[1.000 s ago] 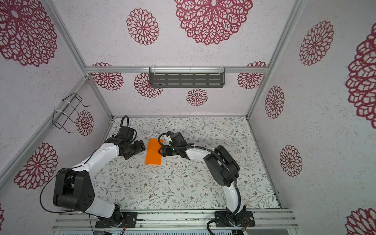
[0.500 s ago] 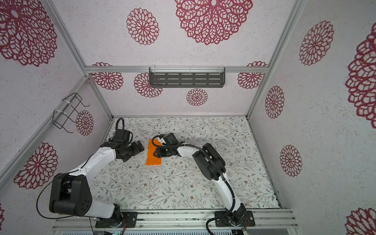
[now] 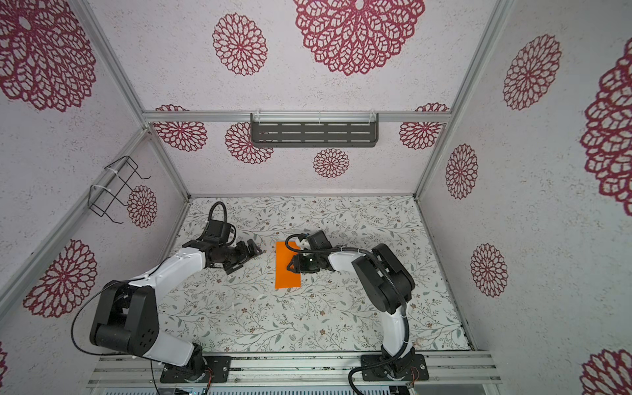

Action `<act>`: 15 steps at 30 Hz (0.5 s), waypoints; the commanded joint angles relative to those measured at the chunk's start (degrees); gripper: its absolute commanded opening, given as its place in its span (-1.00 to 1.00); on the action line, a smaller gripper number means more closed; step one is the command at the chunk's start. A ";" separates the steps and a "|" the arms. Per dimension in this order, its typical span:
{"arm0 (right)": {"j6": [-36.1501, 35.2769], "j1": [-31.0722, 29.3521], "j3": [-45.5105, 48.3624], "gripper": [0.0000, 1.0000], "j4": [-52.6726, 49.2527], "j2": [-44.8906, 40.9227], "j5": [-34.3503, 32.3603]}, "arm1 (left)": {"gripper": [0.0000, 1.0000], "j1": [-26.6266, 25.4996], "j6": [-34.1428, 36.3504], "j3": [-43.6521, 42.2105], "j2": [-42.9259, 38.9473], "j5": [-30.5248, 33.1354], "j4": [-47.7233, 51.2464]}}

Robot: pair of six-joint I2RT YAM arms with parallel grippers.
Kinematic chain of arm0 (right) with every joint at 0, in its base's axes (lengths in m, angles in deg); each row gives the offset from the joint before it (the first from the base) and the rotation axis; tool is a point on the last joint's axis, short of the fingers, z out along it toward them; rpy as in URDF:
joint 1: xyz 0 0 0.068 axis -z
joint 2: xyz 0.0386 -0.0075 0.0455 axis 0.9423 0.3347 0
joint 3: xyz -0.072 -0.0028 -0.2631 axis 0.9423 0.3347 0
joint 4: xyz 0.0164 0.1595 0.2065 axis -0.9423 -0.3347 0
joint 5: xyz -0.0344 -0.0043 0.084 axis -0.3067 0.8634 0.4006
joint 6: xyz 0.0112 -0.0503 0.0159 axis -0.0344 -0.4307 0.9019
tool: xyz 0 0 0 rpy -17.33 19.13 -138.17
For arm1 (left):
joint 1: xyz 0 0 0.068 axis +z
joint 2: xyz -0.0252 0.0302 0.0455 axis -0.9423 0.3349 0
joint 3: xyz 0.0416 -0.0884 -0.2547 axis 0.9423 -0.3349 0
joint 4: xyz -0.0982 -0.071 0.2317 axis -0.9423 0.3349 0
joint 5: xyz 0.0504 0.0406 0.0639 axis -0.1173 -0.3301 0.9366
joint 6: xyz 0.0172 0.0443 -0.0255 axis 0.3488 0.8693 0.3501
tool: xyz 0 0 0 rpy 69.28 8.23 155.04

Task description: Fold a paper plane with a square sheet of paper (pick it up from the middle)

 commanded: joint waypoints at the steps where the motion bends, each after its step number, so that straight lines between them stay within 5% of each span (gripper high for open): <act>1: -1.72 0.69 1.60 0.00 -1.91 -4.68 0.06 | 0.97 -2.96 -4.31 -1.22 2.08 -5.42 -6.92; 8: 5.94 2.49 2.83 -0.05 8.03 -6.10 -0.05 | 0.99 -6.39 -9.80 -3.25 5.00 -7.48 -13.51; 15: 9.83 3.64 1.64 -0.16 11.08 -1.16 -0.78 | 0.72 -8.24 -12.72 -3.72 8.88 -10.94 -16.79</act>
